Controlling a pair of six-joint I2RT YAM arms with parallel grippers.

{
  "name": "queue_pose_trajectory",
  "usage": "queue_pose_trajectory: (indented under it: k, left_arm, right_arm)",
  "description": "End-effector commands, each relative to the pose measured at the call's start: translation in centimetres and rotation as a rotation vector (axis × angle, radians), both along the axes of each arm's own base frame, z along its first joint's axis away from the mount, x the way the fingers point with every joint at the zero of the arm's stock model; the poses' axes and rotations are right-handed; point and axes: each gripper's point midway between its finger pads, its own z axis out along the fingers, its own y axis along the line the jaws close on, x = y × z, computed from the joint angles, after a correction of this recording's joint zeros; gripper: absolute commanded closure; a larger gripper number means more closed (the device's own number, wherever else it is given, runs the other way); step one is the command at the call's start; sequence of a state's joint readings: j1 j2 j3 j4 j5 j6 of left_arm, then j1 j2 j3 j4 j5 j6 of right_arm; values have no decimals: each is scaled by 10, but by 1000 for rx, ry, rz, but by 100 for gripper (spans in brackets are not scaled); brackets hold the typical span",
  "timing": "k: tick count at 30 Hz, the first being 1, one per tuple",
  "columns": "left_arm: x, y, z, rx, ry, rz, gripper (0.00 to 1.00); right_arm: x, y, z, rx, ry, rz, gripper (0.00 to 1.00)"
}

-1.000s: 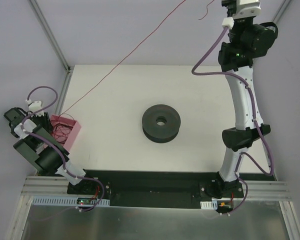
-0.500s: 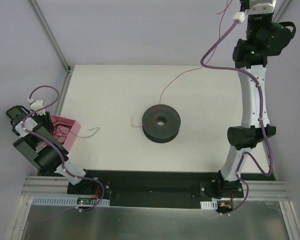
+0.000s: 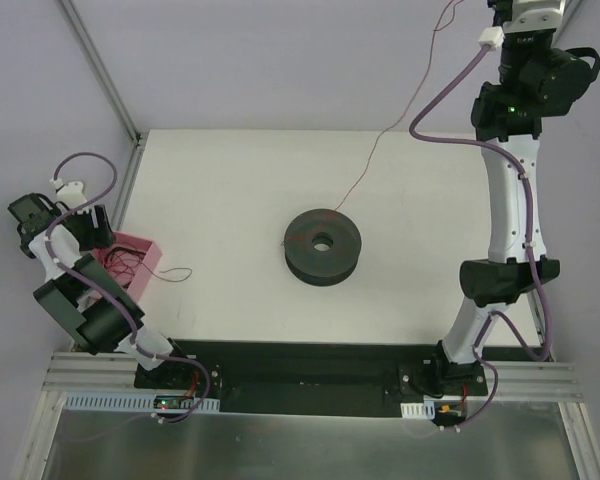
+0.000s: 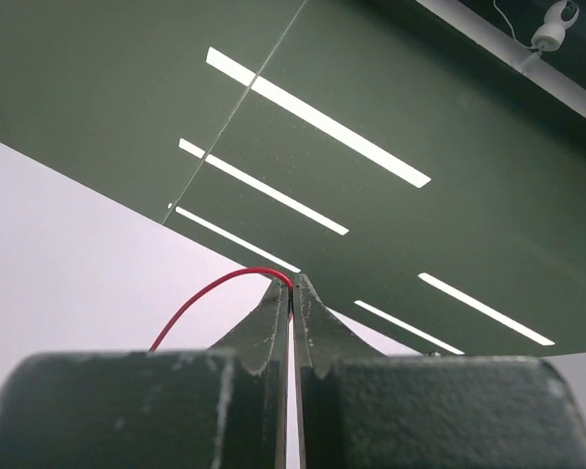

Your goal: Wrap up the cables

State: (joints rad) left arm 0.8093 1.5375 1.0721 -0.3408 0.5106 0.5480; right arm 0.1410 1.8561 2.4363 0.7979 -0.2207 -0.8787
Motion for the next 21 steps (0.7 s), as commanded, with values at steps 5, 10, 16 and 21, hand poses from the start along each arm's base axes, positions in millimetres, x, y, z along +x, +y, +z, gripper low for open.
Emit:
queue_pose_trajectory:
  k: [5, 10, 16, 21]
  left_arm:
    - [25, -59, 110, -42, -192, -205, 26]
    - [2, -139, 100, -92, -33, -585, 25]
    - [-43, -206, 53, -188, 238, -880, 17]
    - [-51, -227, 18, -157, 357, -972, 15]
  right_arm:
    - [-25, 3, 6, 34, 0, 127, 100]
    - [-13, 14, -12, 26, 68, 167, 100]
    - [0, 29, -40, 9, 151, 207, 100]
    - [2, 35, -51, 4, 188, 229, 100]
